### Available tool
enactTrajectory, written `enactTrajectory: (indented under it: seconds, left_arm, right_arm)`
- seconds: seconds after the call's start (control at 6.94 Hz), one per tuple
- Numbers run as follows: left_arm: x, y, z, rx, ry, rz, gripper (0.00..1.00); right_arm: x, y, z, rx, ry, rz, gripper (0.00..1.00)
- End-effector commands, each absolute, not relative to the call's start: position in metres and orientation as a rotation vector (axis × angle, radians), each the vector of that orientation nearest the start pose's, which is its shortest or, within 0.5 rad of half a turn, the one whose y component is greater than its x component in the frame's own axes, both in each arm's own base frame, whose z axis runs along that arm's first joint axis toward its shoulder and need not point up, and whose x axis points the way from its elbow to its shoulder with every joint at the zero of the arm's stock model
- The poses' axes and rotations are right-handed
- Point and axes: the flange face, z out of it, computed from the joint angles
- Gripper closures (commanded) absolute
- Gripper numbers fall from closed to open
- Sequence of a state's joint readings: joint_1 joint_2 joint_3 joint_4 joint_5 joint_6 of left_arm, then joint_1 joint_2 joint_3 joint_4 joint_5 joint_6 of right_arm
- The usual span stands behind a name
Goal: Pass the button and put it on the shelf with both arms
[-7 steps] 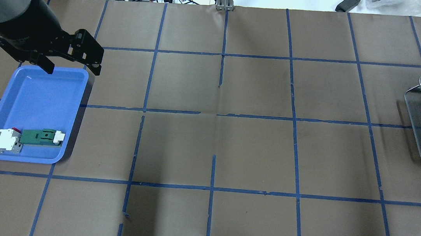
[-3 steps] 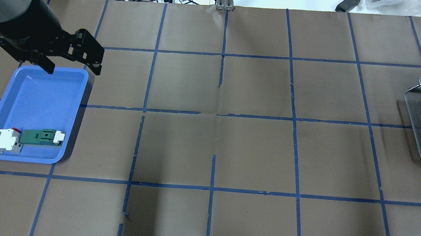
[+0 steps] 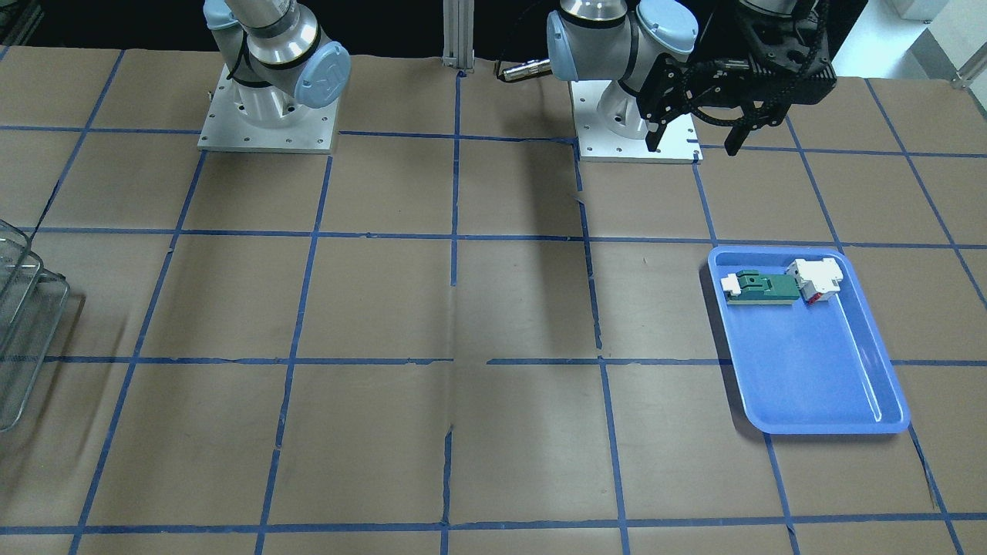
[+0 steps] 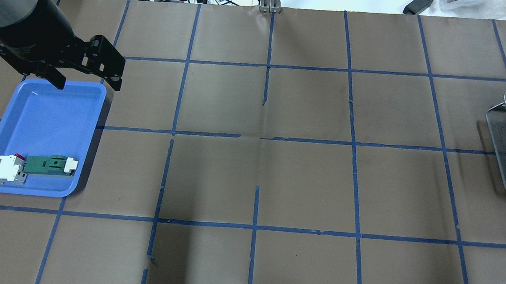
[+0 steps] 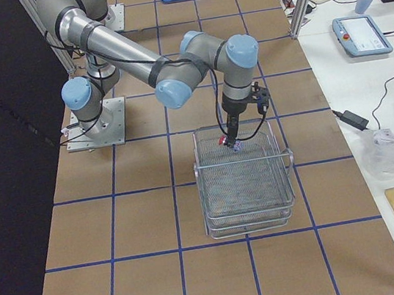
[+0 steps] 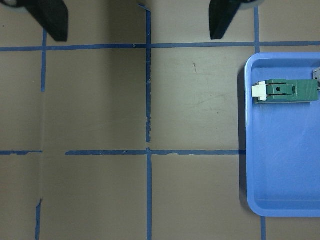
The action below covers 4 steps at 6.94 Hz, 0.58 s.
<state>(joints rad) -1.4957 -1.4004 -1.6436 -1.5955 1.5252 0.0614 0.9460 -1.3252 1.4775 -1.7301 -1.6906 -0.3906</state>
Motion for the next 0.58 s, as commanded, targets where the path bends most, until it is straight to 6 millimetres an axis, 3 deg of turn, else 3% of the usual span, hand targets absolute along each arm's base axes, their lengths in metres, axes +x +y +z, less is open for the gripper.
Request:
enactTrajectory:
  seconds: [0.0,0.14,0.29,0.43]
  left_arm:
    - [-0.106,-0.433,0.528,-0.019,3.182,-0.120,0.00]
    - [-0.106,-0.434,0.527,-0.019,3.182,-0.117,0.00]
    - [-0.106,-0.434,0.527,-0.022,3.182,-0.117,0.00]
    - [-0.106,-0.434,0.527,-0.019,3.183,-0.117,0.00]
  right_arm:
    - [-0.140,-0.529,0.451,0.330,3.206,0.133,0.00]
    - [-0.086,-0.511,0.446,0.304,3.183,0.222,0.00]
    - [-0.038,-0.479,0.478,0.266,3.188,0.141,0.00]
    - [0.016,-0.445,0.493,0.218,3.109,0.120,0.00]
